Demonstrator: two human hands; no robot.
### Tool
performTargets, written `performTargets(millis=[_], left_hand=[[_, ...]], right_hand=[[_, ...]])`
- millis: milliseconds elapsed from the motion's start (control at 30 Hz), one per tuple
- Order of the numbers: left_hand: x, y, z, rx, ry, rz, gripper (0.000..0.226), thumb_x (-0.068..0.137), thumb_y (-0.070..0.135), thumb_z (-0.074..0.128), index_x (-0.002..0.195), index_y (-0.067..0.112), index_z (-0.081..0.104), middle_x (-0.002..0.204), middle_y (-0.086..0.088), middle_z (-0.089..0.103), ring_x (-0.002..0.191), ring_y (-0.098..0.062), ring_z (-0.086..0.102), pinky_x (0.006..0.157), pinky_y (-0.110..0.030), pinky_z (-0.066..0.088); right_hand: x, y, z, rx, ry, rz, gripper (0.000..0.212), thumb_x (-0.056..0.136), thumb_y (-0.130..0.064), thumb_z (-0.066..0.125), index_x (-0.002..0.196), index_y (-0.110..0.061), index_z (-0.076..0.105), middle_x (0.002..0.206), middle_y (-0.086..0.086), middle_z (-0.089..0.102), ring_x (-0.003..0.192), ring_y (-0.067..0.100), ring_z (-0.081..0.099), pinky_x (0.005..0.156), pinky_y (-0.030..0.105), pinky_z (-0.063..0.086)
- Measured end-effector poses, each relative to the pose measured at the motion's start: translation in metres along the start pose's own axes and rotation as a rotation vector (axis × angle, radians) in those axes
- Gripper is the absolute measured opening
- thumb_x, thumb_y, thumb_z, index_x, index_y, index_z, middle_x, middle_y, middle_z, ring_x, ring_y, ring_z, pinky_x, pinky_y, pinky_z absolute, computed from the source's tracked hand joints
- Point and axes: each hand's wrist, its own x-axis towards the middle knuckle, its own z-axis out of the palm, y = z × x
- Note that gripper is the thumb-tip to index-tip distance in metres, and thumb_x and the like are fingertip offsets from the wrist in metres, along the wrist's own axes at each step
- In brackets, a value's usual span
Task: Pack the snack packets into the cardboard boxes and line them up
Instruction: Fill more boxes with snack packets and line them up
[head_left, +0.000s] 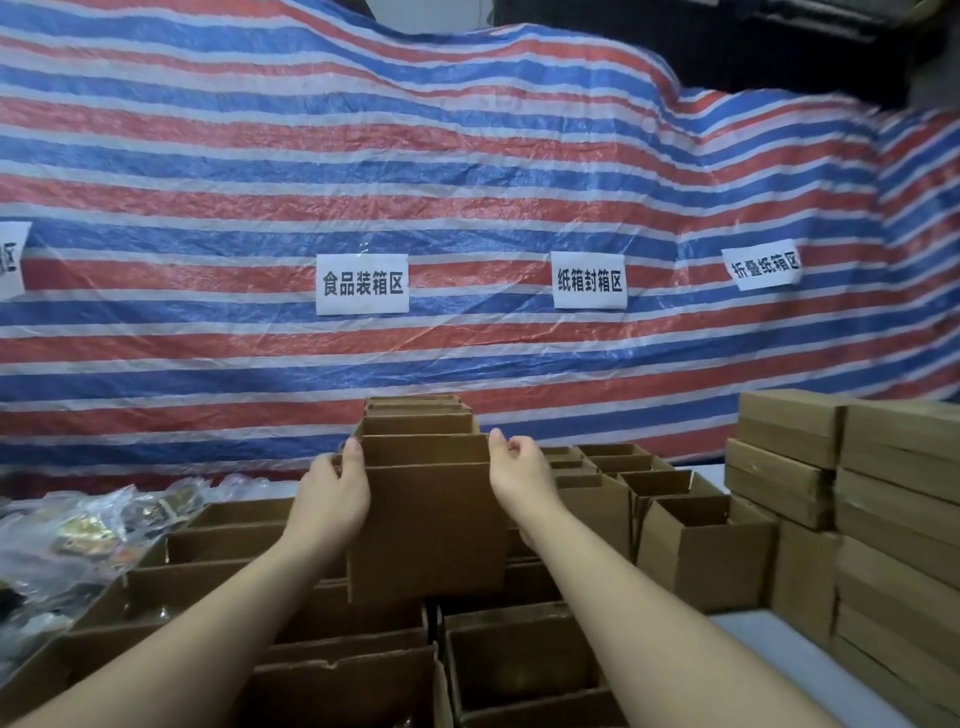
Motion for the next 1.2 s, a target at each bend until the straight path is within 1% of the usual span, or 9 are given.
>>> performTargets(millis=[167,333,533,633,833,933,1000,1100,1200], left_hand=[[-0.040,0.017,-0.011,0.081,0.171,0.388,0.035,0.104,0.041,0.034,0.119,0.019,0.056,0.114,-0.003,0.060,0.104,-0.017,0.056,0.088,-0.036,0.049],[-0.084,0.039,0.021,0.145,-0.061,0.590,0.021,0.102,0.037,0.043,0.085,0.037,0.054,0.077,0.011,0.062,0.073,-0.001,0.061,0.058,-0.019,0.044],[-0.082,0.062,0.138,0.274,-0.395,0.679,0.019,0.101,0.039,0.043,0.099,0.030,0.060,0.093,0.013,0.062,0.084,-0.001,0.058,0.071,-0.020,0.049],[-0.064,0.058,0.214,0.377,-0.490,0.668,0.028,0.101,0.041,0.045,0.122,0.026,0.056,0.115,0.007,0.060,0.100,-0.005,0.057,0.084,-0.022,0.051],[-0.024,0.032,0.326,0.556,-0.600,0.599,0.049,0.100,0.045,0.043,0.144,0.024,0.041,0.144,-0.003,0.046,0.126,-0.020,0.050,0.097,-0.034,0.044],[-0.015,0.012,0.353,0.588,-0.599,0.552,0.045,0.099,0.045,0.043,0.139,0.024,0.044,0.138,-0.003,0.049,0.118,-0.019,0.052,0.092,-0.033,0.046],[-0.016,0.000,0.357,0.604,-0.616,0.526,0.046,0.099,0.045,0.044,0.140,0.024,0.042,0.138,-0.002,0.048,0.119,-0.019,0.052,0.092,-0.032,0.046],[-0.023,-0.003,0.350,0.581,-0.622,0.532,0.050,0.098,0.039,0.050,0.144,0.024,0.037,0.142,-0.002,0.045,0.123,-0.017,0.050,0.087,-0.025,0.042],[-0.032,0.019,0.329,0.511,-0.647,0.549,0.068,0.093,0.031,0.062,0.151,0.024,0.027,0.151,-0.002,0.037,0.132,-0.019,0.044,0.093,-0.025,0.041]], right_hand=[[-0.021,0.008,-0.034,0.007,0.016,-0.016,0.028,0.106,-0.041,0.043,0.119,-0.021,0.056,0.111,-0.004,0.061,0.087,0.009,0.055,0.067,0.025,0.043],[-0.018,0.058,-0.104,-0.161,0.029,-0.069,0.017,0.103,-0.027,0.051,0.088,-0.028,0.059,0.087,-0.002,0.065,0.081,0.011,0.061,0.062,0.022,0.043],[0.041,0.143,-0.171,-0.432,0.059,0.057,0.012,0.100,-0.029,0.056,0.093,-0.020,0.060,0.096,0.001,0.064,0.085,0.014,0.060,0.068,0.028,0.048],[0.081,0.175,-0.188,-0.679,0.040,0.050,0.026,0.095,-0.041,0.062,0.111,-0.020,0.061,0.111,0.002,0.064,0.104,0.021,0.062,0.090,0.038,0.054],[0.165,0.222,-0.195,-1.025,0.031,-0.050,0.072,0.087,-0.069,0.059,0.139,-0.020,0.050,0.146,0.006,0.051,0.141,0.026,0.041,0.122,0.052,0.023],[0.188,0.240,-0.190,-1.117,-0.062,-0.002,0.069,0.087,-0.073,0.054,0.132,-0.021,0.057,0.139,0.004,0.058,0.138,0.025,0.045,0.122,0.056,0.010],[0.188,0.249,-0.186,-1.121,-0.123,0.008,0.043,0.093,-0.060,0.056,0.116,-0.024,0.062,0.119,-0.001,0.066,0.126,0.022,0.056,0.122,0.057,0.006],[0.174,0.253,-0.183,-1.110,-0.068,-0.080,0.012,0.098,-0.039,0.060,0.099,-0.027,0.057,0.094,-0.007,0.063,0.107,0.018,0.064,0.119,0.050,0.028],[0.147,0.224,-0.188,-1.037,-0.022,-0.128,0.013,0.097,-0.039,0.062,0.101,-0.027,0.057,0.089,-0.008,0.058,0.085,0.013,0.062,0.081,0.032,0.051]])
